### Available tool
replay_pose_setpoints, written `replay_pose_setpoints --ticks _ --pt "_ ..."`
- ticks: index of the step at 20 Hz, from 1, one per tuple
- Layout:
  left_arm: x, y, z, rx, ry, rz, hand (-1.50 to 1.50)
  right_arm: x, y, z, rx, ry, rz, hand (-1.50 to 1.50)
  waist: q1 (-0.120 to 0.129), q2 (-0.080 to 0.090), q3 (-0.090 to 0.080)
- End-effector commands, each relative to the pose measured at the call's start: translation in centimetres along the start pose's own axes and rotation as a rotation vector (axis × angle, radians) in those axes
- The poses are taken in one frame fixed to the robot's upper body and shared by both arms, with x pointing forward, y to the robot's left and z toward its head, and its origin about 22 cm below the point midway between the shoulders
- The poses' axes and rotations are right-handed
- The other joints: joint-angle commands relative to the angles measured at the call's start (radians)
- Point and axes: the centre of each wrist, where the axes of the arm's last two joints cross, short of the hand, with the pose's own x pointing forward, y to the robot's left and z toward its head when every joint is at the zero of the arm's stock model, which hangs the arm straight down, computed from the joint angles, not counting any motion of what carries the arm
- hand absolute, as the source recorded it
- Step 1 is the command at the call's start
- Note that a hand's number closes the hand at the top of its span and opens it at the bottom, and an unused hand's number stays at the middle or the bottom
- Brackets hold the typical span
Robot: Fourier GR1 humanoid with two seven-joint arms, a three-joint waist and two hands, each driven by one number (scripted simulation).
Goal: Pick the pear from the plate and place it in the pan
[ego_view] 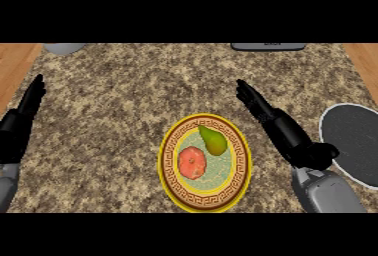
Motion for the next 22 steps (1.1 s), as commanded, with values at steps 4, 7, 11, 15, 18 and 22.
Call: replay_pose_setpoints --ticks 4,7,11,15,18,22 --pt "2.7 -5.4 -0.5 -0.193 -0.040 0.117 0.00 -5.1 -1.1 -4.3 0.009 0.394 -0.039 -1.50 0.057 0.025 -0.018" --pt "2.6 -7.1 0.2 -0.275 -0.007 0.180 0.00 -3.6 -5.6 -2.8 0.091 0.576 0.545 -1.50 0.082 0.025 -0.047" --pt "4.7 -9.7 -0.1 -0.338 0.039 0.256 0.00 -9.5 -2.0 -4.0 -0.100 0.617 0.401 1.50 0.058 0.018 -0.015" --pt "4.6 -9.9 1.2 -0.326 0.090 0.249 0.00 -12.1 -1.0 -5.4 -0.075 0.634 0.331 -1.50 0.029 0.000 -0.017" --pt "5.2 -9.6 2.3 -0.342 0.083 0.264 0.00 -10.5 -2.2 -7.1 0.101 0.685 0.413 -1.50 0.030 -0.004 -0.018" --pt "5.0 -9.4 1.1 -0.343 0.099 0.275 0.00 -6.8 -3.5 -10.7 0.226 0.776 0.660 -1.50 0.040 0.000 -0.019"
